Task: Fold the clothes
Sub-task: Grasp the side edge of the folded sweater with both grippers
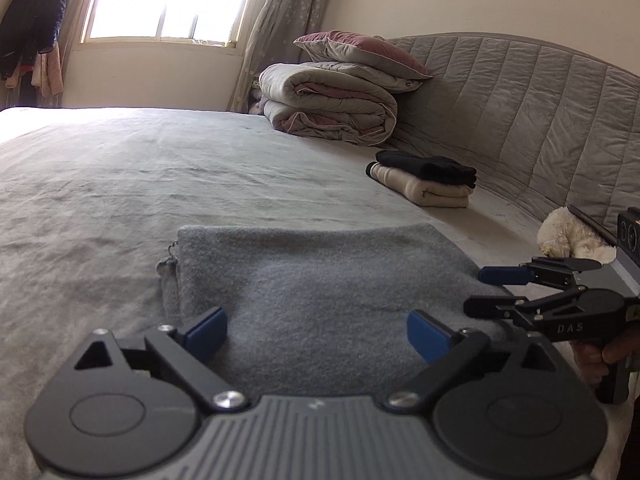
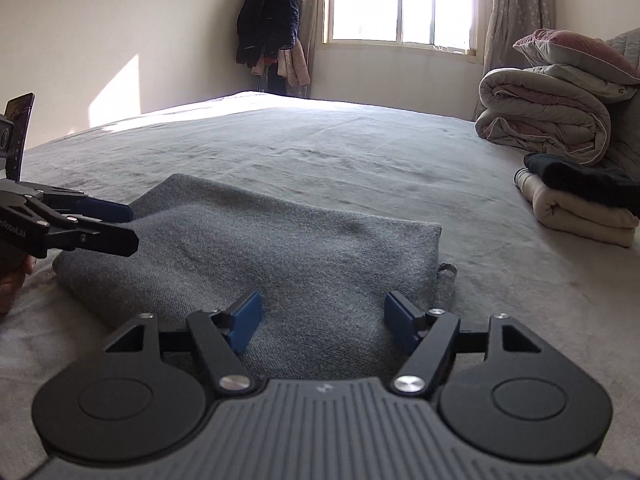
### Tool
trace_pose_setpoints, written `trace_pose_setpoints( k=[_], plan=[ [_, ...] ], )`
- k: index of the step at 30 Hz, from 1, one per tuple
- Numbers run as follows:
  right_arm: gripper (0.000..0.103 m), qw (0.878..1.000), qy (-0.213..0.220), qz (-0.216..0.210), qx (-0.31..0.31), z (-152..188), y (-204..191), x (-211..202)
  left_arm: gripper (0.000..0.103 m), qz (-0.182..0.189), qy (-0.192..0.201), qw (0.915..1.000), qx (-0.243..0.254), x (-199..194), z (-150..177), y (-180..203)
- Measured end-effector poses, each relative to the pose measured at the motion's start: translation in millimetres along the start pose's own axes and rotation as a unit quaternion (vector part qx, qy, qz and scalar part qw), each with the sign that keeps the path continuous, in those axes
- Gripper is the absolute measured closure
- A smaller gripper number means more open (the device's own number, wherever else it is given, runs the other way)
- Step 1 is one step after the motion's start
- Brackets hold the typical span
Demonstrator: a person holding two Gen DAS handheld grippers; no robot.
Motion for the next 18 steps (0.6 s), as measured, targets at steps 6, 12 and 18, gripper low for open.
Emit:
trace_pose_setpoints(
  k=[6, 12, 18],
  plan=[
    [0.029, 0.994, -0.004, 0.003, 0.106, 12.6, 40.6, -24.0, 0.002, 0.014, -0.014, 0.9963, -0.084, -33.2, 16.3, -37.7],
    [0.029, 0.99, 0.005, 0.024, 0.138, 8.1, 51.5, -33.2, 0.002, 0.039, 0.015, 0.9742, -0.222, -55.6, 11.3, -72.8],
    [0.029, 0.993, 0.023, 0.01, 0.114, -12.7, 27.8, -25.1, 0.002, 0.078, 0.034, 0.9305, -0.356, -45.1, 3.2, -90.7]
  ],
)
Point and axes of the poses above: each gripper's, at about its wrist camera, not at the fingertips, and x roughly the way its jaws point, y to its right, z to its underside, the point moved 3 cm from there along x, roughly the way its jaws point, and after that the axes turned 1 degree about y, right-handed, at the moved point
